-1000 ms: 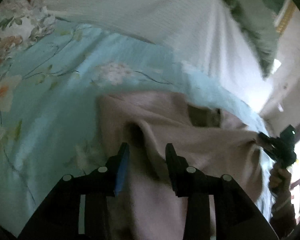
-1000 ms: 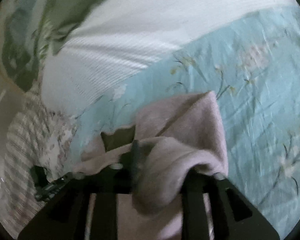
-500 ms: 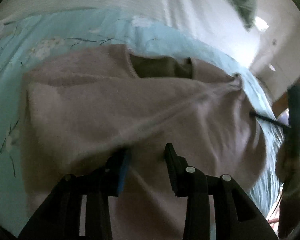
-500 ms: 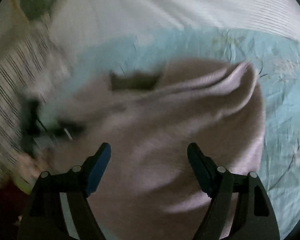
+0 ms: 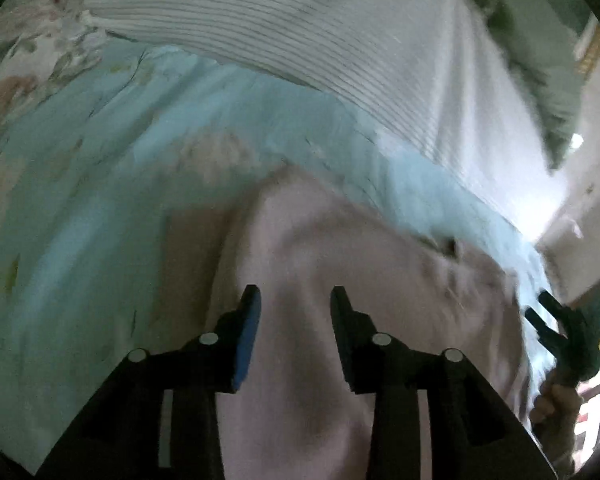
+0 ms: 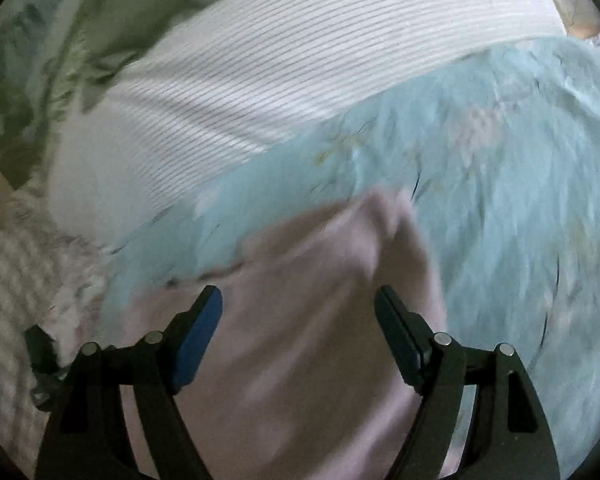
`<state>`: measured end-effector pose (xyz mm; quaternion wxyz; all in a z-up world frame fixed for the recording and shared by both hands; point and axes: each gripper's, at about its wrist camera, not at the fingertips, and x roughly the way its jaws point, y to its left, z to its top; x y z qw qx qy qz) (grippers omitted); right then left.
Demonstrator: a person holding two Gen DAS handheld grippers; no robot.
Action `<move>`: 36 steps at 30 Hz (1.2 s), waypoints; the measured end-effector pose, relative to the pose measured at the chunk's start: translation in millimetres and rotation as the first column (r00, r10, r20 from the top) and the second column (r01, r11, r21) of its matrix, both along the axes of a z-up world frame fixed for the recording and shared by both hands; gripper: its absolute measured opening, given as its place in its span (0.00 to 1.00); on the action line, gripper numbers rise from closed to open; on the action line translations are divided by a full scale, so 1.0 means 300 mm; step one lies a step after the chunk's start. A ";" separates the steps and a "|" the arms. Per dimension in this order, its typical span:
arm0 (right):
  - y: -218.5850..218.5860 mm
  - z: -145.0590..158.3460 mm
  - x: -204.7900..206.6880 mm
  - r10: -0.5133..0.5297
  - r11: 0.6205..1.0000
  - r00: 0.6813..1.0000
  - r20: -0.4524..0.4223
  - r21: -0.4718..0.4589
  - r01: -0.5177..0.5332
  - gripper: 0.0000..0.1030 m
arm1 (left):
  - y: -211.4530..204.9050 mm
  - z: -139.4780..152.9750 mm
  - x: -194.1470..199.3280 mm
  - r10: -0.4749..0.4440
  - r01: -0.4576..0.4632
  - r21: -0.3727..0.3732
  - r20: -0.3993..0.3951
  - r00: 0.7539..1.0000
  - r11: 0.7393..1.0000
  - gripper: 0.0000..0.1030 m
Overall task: Fold small clothes
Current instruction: 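Lay the folded sweater down and open both grippers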
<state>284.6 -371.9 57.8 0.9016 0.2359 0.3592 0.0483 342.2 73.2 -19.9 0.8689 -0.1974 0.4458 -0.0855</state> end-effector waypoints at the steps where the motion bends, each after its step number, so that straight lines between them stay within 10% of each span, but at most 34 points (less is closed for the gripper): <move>1: 0.019 -0.006 -0.052 0.024 0.999 1.000 0.000 0.021 -0.024 0.77 | -0.005 0.005 -0.076 -0.016 0.017 -0.033 0.008 1.000 0.999 0.36; 11: 0.191 -0.154 -0.392 0.143 0.982 0.989 -0.029 0.131 -0.138 0.78 | -0.072 -0.036 -0.578 -0.075 0.070 -0.204 -0.015 0.997 0.977 0.52; 23: 0.272 -0.176 -0.491 0.162 0.975 0.986 -0.025 0.156 -0.157 0.81 | -0.051 -0.210 -0.524 0.107 -0.139 -0.403 -0.101 0.989 0.904 0.59; 29: 0.293 -0.177 -0.490 0.172 0.973 0.984 -0.034 0.162 -0.165 0.81 | -0.005 -0.256 -0.441 0.185 -0.217 -0.395 -0.119 0.976 0.892 0.11; 36: 0.295 -0.162 -0.480 0.183 0.971 0.983 -0.017 0.159 -0.178 0.81 | 0.078 -0.164 -0.522 0.221 -0.209 -0.380 -0.011 0.975 0.901 0.04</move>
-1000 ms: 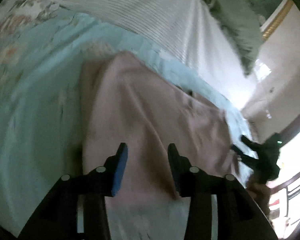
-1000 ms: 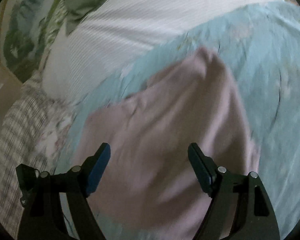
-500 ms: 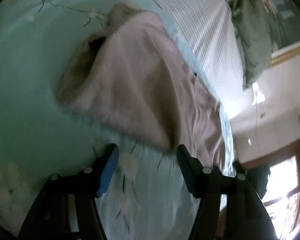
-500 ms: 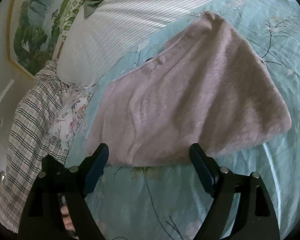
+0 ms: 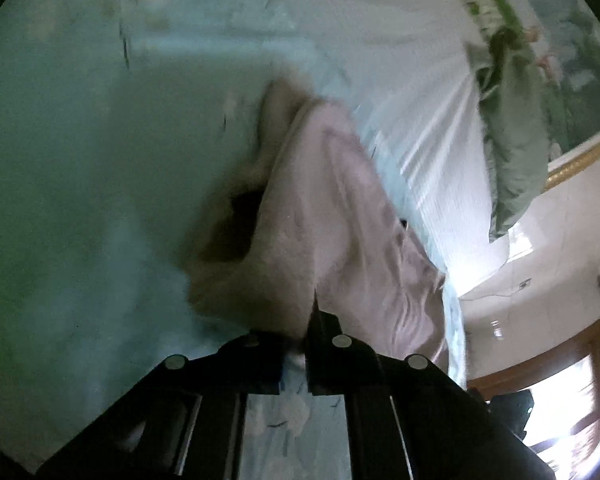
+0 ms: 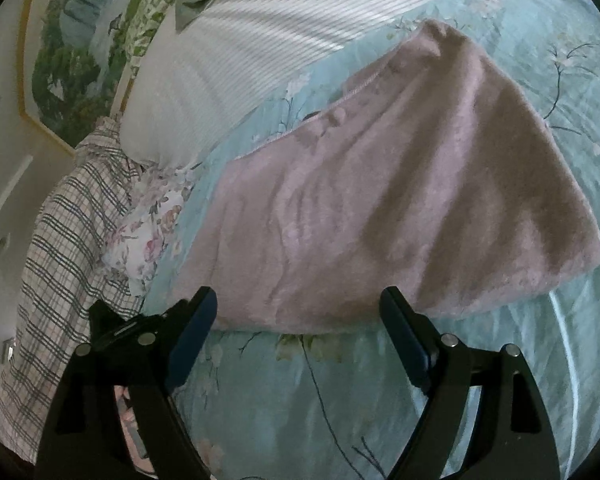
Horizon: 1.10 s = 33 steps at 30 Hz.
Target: Fold small clothes
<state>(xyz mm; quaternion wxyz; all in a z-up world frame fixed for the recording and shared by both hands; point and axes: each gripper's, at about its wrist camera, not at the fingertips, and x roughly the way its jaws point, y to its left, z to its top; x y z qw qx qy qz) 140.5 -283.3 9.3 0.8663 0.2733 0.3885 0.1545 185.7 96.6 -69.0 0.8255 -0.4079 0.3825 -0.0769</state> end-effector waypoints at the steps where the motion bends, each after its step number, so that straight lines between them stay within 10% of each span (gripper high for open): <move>1: -0.003 -0.004 0.005 -0.003 1.000 1.000 -0.004 -0.001 0.003 0.81 | 0.007 0.000 0.002 -0.002 0.002 0.012 0.001 1.000 1.000 0.04; 6: -0.002 -0.011 0.022 -0.001 1.000 1.000 -0.017 0.010 0.001 0.81 | -0.012 -0.050 0.010 -0.047 0.045 -0.034 -0.057 0.997 0.998 0.08; 9: 0.002 0.004 0.024 0.011 1.000 1.000 -0.009 0.006 -0.011 0.81 | -0.036 -0.058 0.014 -0.062 0.057 -0.056 -0.080 0.995 0.997 0.43; 12: -0.003 0.013 0.036 0.008 1.000 1.000 -0.005 0.009 -0.008 0.81 | -0.049 -0.051 0.035 -0.038 0.034 -0.052 -0.078 0.996 0.998 0.52; 15: -0.012 0.021 0.058 0.007 1.000 1.000 -0.005 0.008 -0.007 0.81 | -0.042 -0.050 0.075 0.009 -0.010 -0.014 -0.069 0.998 1.000 0.44; 18: -0.022 0.031 0.083 0.008 1.000 1.000 -0.005 0.001 -0.008 0.81 | -0.035 -0.053 0.135 0.013 -0.012 0.017 -0.065 0.998 1.000 0.07; 23: -0.092 0.059 0.158 0.005 1.000 1.000 -0.009 -0.008 -0.006 0.81 | -0.114 0.094 0.172 -0.057 0.048 0.155 0.052 0.997 0.987 0.06; 29: -0.209 0.111 0.265 0.006 0.999 1.000 -0.010 0.043 -0.006 0.81 | -0.400 0.308 0.235 -0.316 0.255 0.292 0.188 0.930 0.922 0.06; 33: -0.271 0.106 0.324 0.038 0.989 0.999 -0.035 0.142 -0.033 0.82 | -0.691 0.328 0.260 -0.519 0.398 0.471 0.158 0.840 0.787 0.06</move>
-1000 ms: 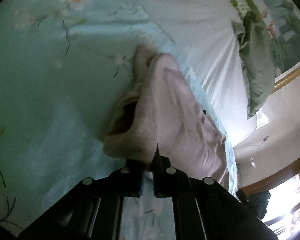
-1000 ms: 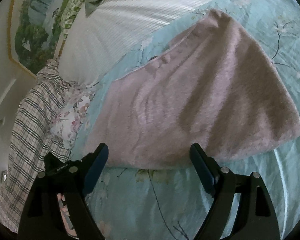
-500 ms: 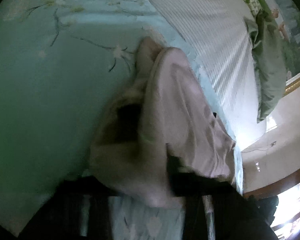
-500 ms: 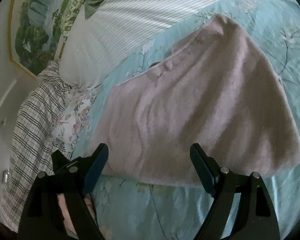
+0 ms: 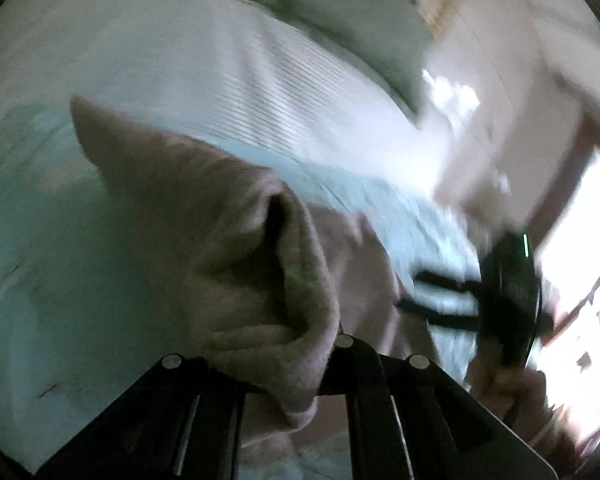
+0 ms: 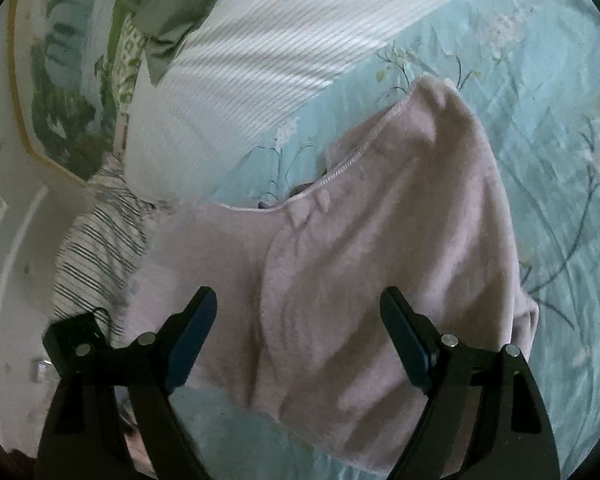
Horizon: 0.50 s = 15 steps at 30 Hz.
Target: Fold small clothes
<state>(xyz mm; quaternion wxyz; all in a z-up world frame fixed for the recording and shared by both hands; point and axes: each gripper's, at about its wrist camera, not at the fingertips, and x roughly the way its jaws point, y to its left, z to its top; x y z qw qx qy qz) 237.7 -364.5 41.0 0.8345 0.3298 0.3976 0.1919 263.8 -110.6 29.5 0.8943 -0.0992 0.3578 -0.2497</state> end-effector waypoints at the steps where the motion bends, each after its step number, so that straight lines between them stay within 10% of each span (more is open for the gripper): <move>1: -0.013 -0.008 0.016 0.010 1.000 1.000 -0.012 0.022 -0.010 0.82 | -0.055 -0.017 -0.001 -0.030 0.030 0.035 -0.002 1.000 0.999 0.06; 5: -0.015 -0.047 0.066 0.037 0.999 0.997 -0.069 0.016 -0.036 0.82 | -0.216 -0.137 -0.015 -0.100 0.106 0.128 -0.049 0.994 0.986 0.06; 15: 0.106 -0.064 0.186 0.122 0.992 0.989 -0.086 -0.028 -0.124 0.85 | -0.114 -0.103 -0.026 -0.059 0.053 -0.086 -0.069 0.996 0.995 0.06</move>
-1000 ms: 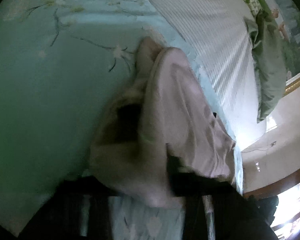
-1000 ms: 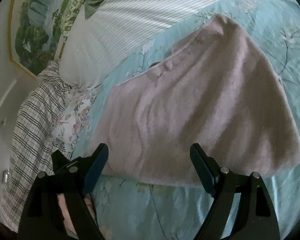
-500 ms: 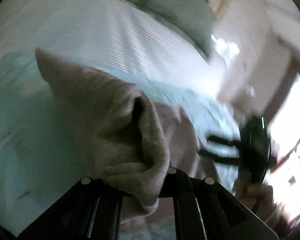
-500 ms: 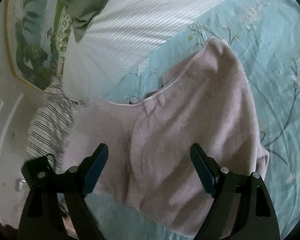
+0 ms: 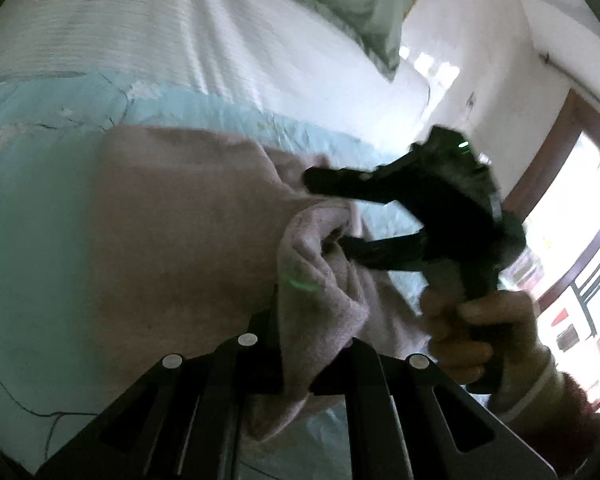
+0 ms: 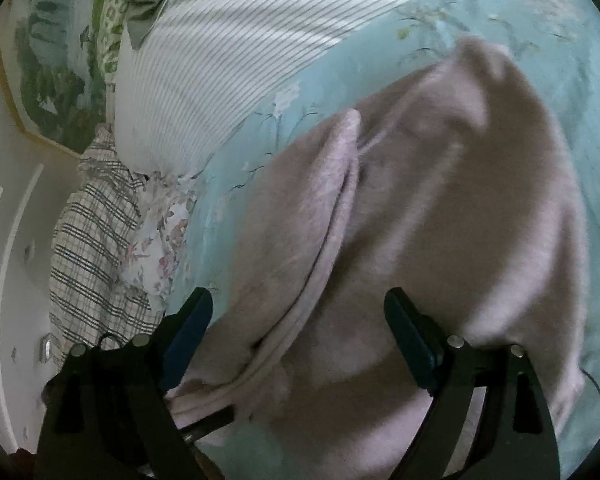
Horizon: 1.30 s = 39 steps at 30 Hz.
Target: Fold small clothes
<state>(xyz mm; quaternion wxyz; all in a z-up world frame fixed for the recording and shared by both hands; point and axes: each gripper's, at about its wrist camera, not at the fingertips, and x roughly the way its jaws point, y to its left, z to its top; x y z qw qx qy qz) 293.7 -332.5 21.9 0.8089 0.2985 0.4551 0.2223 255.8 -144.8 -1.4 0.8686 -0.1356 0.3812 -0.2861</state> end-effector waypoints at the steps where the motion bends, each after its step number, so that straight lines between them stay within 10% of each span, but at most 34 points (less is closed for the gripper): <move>1: 0.017 0.000 0.018 0.011 1.000 1.000 0.001 0.005 -0.011 0.85 | 0.011 0.016 -0.006 0.002 -0.002 -0.011 0.012 1.000 1.000 0.06; 5: 0.072 -0.049 0.120 0.050 0.998 0.997 -0.052 0.029 -0.049 0.85 | -0.002 0.028 -0.022 -0.011 0.010 0.028 0.031 0.999 1.000 0.06; 9: 0.094 -0.068 0.199 0.068 0.998 0.996 -0.065 0.001 -0.068 0.27 | -0.031 0.028 -0.034 -0.031 0.029 0.063 0.032 0.999 0.998 0.06; 18: -0.069 0.201 0.075 0.036 0.992 0.982 0.185 -0.125 -0.012 0.23 | -0.204 0.124 -0.075 -0.111 0.106 0.057 0.089 0.990 0.993 0.06; 26: -0.254 -0.007 0.066 -0.057 0.967 0.997 0.053 -0.244 0.068 0.23 | -0.409 -0.060 -0.016 -0.174 0.181 0.086 -0.078 0.982 0.980 0.07; 32: -0.264 0.011 0.030 -0.118 0.961 0.991 0.071 -0.243 0.131 0.38 | -0.397 -0.080 -0.021 -0.195 0.204 0.101 -0.095 0.976 0.974 0.30; 36: -0.270 0.067 -0.055 -0.175 0.946 0.976 0.126 -0.252 0.202 0.81 | -0.306 -0.070 -0.048 -0.184 0.192 0.050 -0.122 0.975 0.980 0.48; 39: -0.294 0.100 -0.134 -0.213 0.935 0.961 0.177 -0.249 0.253 0.88 | -0.206 -0.046 -0.081 -0.159 0.164 0.031 -0.116 0.980 0.986 0.63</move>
